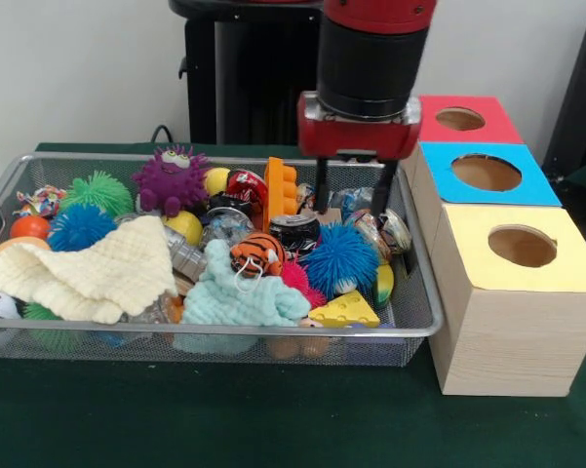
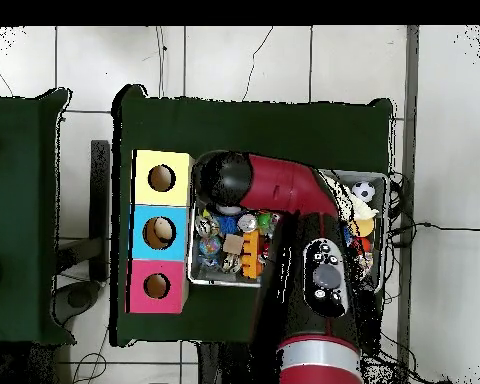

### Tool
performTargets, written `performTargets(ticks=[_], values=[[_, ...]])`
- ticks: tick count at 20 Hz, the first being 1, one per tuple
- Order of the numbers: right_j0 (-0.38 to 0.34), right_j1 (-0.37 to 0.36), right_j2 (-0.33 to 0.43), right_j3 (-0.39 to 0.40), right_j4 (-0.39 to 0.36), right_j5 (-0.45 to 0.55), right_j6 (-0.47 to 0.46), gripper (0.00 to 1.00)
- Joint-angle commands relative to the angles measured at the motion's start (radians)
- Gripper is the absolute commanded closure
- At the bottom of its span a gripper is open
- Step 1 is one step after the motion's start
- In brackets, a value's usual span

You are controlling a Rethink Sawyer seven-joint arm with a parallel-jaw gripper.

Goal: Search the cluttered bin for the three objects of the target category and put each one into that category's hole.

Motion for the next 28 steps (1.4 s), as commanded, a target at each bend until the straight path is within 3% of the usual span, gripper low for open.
performTargets(ticks=[1,6,10,13,17,22,28], values=[[-0.079,0.089,0.048,-0.087,-0.054,-0.007,0.008,0.0],[-0.097,0.13,0.07,-0.142,-0.063,0.012,-0.012,0.0],[-0.073,0.146,0.061,-0.142,-0.071,0.07,0.018,0.0],[-0.063,0.05,0.058,0.052,-0.06,-0.057,0.076,0.0],[-0.058,-0.016,0.054,0.207,-0.042,-0.143,0.13,0.0],[-0.065,-0.016,0.063,0.267,-0.018,-0.161,0.146,0.0],[-0.078,-0.028,0.057,0.279,-0.015,-0.171,0.138,0.0]])
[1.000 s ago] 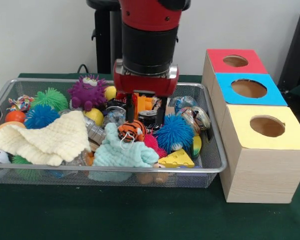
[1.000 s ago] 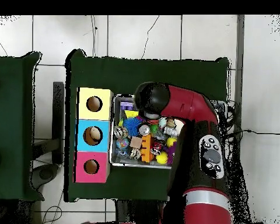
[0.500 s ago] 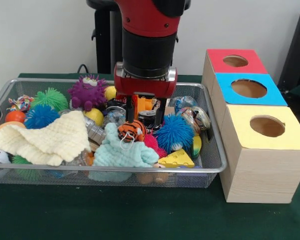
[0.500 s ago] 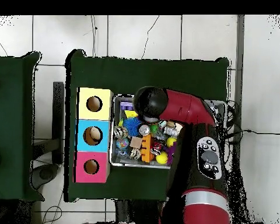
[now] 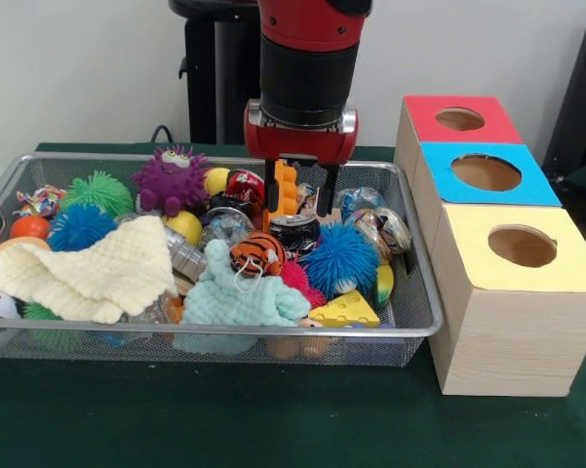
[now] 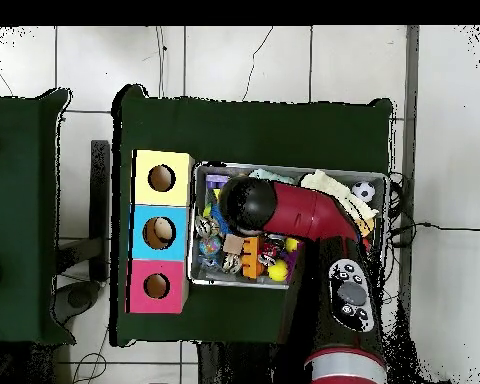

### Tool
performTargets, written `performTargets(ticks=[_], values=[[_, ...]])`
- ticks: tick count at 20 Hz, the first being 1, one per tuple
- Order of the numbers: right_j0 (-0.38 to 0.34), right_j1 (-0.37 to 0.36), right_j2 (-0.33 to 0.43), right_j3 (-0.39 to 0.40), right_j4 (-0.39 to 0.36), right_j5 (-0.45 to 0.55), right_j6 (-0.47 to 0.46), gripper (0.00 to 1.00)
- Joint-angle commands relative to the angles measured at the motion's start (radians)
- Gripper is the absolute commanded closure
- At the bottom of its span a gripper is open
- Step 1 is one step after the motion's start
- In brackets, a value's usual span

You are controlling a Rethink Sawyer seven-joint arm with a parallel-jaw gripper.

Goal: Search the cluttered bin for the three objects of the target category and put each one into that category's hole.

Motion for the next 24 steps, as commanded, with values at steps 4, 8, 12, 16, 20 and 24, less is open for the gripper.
performTargets(ticks=[4,8,12,16,20,24], values=[[-0.022,0.017,0.042,0.114,0.021,-0.091,0.174,0.0],[-0.002,0.017,-0.003,0.106,0.04,-0.104,0.249,0.0],[0.051,0.002,-0.07,0.134,0.094,-0.108,0.372,0.0],[0.11,-0.021,-0.135,0.203,0.183,-0.136,0.509,0.0],[0.138,-0.023,-0.159,0.246,0.258,-0.169,0.573,0.0],[0.145,-0.023,-0.159,0.266,0.284,-0.209,0.595,0.0]])
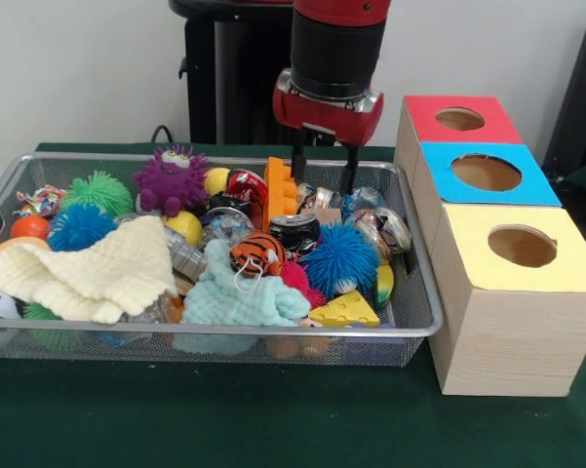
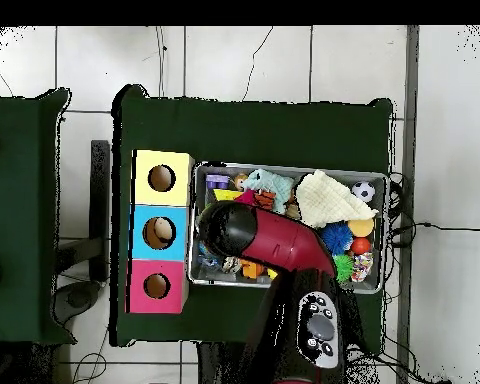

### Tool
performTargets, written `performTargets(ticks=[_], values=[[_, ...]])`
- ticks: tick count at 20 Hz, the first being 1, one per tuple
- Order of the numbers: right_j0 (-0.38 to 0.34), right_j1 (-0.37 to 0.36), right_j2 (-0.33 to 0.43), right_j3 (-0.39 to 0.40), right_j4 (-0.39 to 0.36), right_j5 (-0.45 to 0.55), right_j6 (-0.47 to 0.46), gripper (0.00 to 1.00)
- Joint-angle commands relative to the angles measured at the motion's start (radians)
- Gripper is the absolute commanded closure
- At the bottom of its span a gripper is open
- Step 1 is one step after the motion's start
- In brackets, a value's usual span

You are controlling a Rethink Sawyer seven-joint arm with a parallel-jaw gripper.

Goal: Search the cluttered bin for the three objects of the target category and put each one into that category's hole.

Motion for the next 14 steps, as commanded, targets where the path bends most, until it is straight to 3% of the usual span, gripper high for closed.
performTargets(ticks=[1,5,10,14], values=[[0.016,0.006,-0.02,0.125,0.094,-0.097,0.346,0.0],[0.043,0.032,-0.053,0.072,0.125,0.021,0.419,0.0],[0.002,0.06,-0.021,0.037,0.124,-0.011,0.385,0.0],[-0.027,0.09,-0.02,-0.051,0.11,0.048,0.35,0.0]])
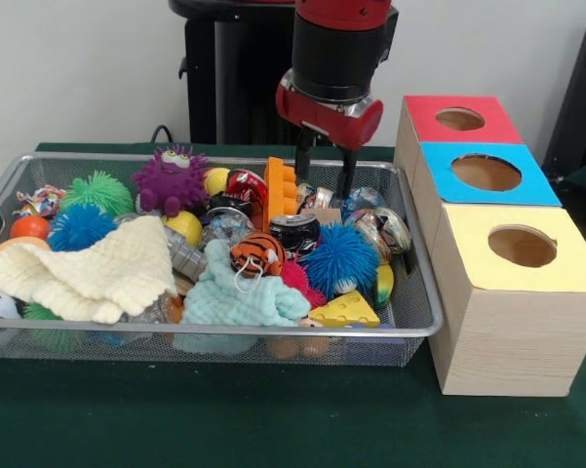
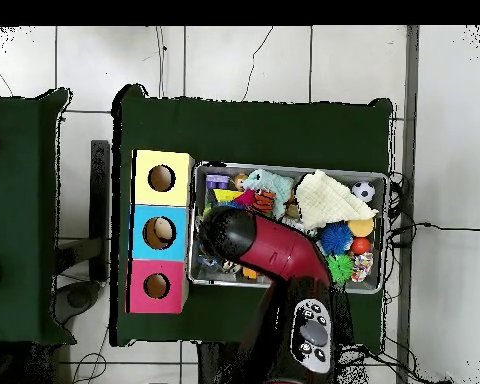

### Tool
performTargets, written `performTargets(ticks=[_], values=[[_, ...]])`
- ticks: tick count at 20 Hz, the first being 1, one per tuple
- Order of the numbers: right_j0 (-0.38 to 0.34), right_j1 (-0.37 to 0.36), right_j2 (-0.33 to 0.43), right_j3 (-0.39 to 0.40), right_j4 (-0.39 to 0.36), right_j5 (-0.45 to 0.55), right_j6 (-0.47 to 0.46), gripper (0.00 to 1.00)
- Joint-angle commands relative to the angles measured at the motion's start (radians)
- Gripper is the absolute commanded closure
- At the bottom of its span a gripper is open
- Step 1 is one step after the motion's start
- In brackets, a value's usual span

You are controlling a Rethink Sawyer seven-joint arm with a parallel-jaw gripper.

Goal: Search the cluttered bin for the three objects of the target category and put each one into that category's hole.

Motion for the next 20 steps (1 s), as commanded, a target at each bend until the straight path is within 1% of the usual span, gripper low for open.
performTargets(ticks=[1,5,8,9,10,11,13,15,17,18,19,20], values=[[-0.061,0.077,0.025,-0.098,0.03,0.081,0.171,0.0],[-0.095,0.098,0.058,-0.126,0.022,0.059,0.128,0.0],[-0.112,0.112,0.073,-0.16,0.002,0.073,0.09,0.0],[-0.13,0.116,0.097,-0.174,-0.017,0.07,0.041,0.0],[-0.142,0.114,0.114,-0.176,-0.028,0.065,0.01,0.0],[-0.152,0.121,0.128,-0.202,-0.054,0.077,-0.038,0.0],[-0.142,0.134,0.119,-0.243,-0.086,0.085,-0.059,0.0],[-0.145,0.125,0.132,-0.222,-0.091,0.066,-0.053,0.0],[-0.148,0.114,0.142,-0.182,-0.091,0.031,-0.032,0.0],[-0.152,0.118,0.148,-0.173,-0.09,0.015,-0.023,0.0],[-0.151,0.117,0.153,-0.145,-0.083,-0.011,-0.003,0.0],[-0.154,0.122,0.158,-0.139,-0.083,-0.026,0.003,0.0]])
